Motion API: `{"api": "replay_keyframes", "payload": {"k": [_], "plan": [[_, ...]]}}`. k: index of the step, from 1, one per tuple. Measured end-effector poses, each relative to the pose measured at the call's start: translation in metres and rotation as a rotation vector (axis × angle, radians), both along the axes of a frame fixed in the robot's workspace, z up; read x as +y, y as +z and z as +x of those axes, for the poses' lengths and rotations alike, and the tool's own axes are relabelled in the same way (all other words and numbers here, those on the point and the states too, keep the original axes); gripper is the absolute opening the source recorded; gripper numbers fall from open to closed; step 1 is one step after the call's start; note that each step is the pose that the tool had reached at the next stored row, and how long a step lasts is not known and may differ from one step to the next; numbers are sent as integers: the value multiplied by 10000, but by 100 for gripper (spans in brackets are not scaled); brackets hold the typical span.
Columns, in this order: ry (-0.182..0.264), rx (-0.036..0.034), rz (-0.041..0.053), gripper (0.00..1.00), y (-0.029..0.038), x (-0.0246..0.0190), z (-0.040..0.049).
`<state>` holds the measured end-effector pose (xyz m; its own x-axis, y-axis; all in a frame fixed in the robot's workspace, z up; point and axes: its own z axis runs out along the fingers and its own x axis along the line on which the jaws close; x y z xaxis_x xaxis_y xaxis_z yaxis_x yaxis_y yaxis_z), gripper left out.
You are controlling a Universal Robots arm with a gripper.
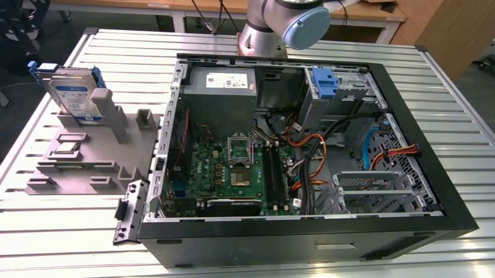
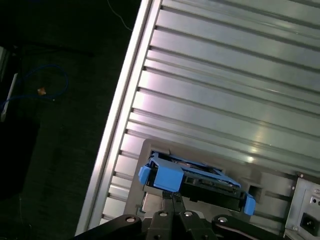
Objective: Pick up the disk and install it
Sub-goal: 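Pick up the disk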
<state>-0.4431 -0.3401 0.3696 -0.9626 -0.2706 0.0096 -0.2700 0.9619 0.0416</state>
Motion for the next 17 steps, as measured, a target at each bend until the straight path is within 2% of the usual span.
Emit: {"api": "replay_keyframes", "payload": {"k": [8,17], "plan": [[1350,-1,1,10,-5,0,0],[2015,0,0,10,-4,0,0]]}}
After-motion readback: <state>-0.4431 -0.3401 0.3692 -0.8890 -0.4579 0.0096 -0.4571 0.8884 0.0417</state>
